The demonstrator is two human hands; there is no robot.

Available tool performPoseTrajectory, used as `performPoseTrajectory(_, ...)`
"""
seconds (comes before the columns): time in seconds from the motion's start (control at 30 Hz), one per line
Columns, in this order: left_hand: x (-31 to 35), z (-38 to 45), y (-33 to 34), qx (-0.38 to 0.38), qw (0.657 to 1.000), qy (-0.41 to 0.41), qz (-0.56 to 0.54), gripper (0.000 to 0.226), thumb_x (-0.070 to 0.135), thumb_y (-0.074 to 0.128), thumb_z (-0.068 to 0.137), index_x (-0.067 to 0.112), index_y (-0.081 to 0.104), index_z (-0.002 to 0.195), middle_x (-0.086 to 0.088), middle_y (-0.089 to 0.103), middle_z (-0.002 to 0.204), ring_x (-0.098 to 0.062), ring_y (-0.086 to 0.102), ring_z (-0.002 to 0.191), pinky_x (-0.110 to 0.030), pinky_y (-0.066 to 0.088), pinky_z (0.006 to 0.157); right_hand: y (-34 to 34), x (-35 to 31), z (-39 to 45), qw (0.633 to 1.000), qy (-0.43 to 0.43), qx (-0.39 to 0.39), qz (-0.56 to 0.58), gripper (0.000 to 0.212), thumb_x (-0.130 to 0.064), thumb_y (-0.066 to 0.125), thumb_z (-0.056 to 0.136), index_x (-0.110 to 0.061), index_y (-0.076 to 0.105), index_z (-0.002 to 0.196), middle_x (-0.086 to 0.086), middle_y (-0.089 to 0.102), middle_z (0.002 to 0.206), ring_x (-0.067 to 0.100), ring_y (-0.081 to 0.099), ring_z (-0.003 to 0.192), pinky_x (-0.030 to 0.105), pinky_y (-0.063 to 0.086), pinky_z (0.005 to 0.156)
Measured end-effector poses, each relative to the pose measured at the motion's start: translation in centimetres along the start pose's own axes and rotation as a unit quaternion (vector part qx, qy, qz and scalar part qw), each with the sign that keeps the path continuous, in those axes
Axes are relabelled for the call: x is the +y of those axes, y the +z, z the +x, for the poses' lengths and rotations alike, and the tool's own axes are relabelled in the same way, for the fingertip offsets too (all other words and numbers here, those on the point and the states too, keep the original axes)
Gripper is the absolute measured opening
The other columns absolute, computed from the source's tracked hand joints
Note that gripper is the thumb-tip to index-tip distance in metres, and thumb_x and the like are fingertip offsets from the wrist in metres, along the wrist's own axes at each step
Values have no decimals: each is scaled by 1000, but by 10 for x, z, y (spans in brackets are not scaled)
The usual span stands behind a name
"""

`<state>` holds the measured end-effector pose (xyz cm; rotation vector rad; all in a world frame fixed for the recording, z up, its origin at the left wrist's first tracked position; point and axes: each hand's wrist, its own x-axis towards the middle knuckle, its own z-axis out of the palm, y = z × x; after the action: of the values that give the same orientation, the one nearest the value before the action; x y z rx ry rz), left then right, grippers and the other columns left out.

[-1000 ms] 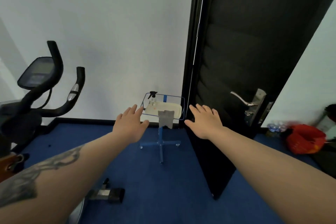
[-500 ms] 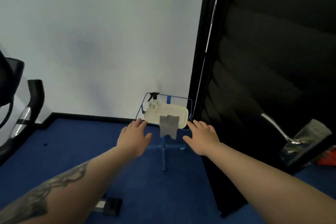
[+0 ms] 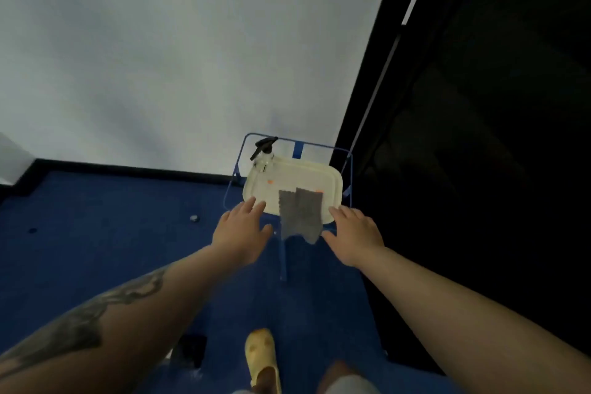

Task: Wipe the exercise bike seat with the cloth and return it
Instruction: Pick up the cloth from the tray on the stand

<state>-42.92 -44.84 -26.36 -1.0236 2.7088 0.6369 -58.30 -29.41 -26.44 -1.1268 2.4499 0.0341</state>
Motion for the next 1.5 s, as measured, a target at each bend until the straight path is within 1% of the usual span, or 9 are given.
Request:
performPoseTrajectory(0.3, -8, 77, 46, -44, 998, -26, -34, 56, 36, 38, 95, 20, 23, 147, -2, 18, 157, -23, 20, 142, -40, 20, 114, 41, 9, 90, 998, -10, -67, 11, 59, -39, 42, 98, -17, 22, 150, 4, 36, 150, 25, 33, 135, 38, 27, 111)
performPoseTrajectory(0.47, -15, 110, 83, -59, 994, -60, -62, 57, 36, 39, 95, 20, 22, 147, -4, 17, 157, -23, 16, 144, -41, 18, 116, 70, 15, 142, 995, -23, -94, 7, 62, -36, 45, 98, -17, 19, 151, 4, 29, 155, 25, 29, 139, 40, 26, 112)
performPoseTrajectory(0.73, -39, 128, 128, -38, 997, -55, -47, 56, 38, 36, 95, 22, 24, 147, 0, 19, 157, -18, 10, 145, -38, 9, 118, 120, 28, 186, 985, -55, -162, 11, 62, -38, 44, 99, -18, 19, 152, 4, 25, 158, 26, 29, 141, 40, 28, 112)
performPoseTrajectory(0.8, -42, 130, 134, -42, 997, -56, -44, 55, 40, 32, 96, 23, 23, 147, 2, 18, 157, -17, 8, 146, -37, 7, 119, 125, 29, 185, 987, -71, -145, 22, 55, -34, 46, 99, -19, 29, 149, 5, 38, 152, 27, 39, 134, 41, 37, 107)
performPoseTrajectory(0.87, -42, 131, 140, -51, 995, -70, -53, 54, 41, 30, 97, 24, 22, 148, 3, 17, 158, -17, 6, 146, -38, 6, 119, 127, 29, 180, 989, -71, -116, 53, 43, -29, 49, 99, -19, 45, 140, 8, 56, 135, 29, 54, 119, 43, 49, 92)
performPoseTrajectory(0.97, -39, 126, 148, -60, 993, -88, -52, 55, 43, 29, 97, 25, 19, 148, 3, 13, 158, -16, 0, 146, -38, 3, 118, 128, 27, 173, 992, -72, -92, 57, 29, -25, 48, 99, -16, 59, 124, 8, 67, 114, 30, 62, 103, 41, 52, 76)
performPoseTrajectory(1.17, -29, 114, 141, -56, 988, -113, -94, 56, 41, 34, 96, 26, 19, 148, 3, 10, 159, -16, 0, 146, -37, 3, 118, 112, 26, 173, 991, -76, -60, 90, 20, -23, 52, 97, -12, 65, 106, 7, 69, 102, 27, 63, 93, 40, 51, 72)
performPoseTrajectory(1.4, -27, 90, 94, -2, 974, -155, -163, 55, 35, 46, 94, 22, 30, 145, 1, 21, 156, -19, 17, 144, -39, 16, 117, 58, 11, 164, 973, -205, 51, 94, 17, -23, 54, 96, -9, 62, 101, 6, 64, 96, 25, 60, 88, 39, 49, 65)
performPoseTrajectory(1.5, -31, 81, 54, 49, 967, -173, -178, 53, 32, 50, 92, 21, 36, 142, 0, 26, 155, -19, 23, 142, -40, 21, 116, 26, -4, 156, 957, -253, 107, 96, 28, -30, 45, 95, -10, 64, 95, 4, 64, 89, 23, 61, 80, 38, 52, 60)
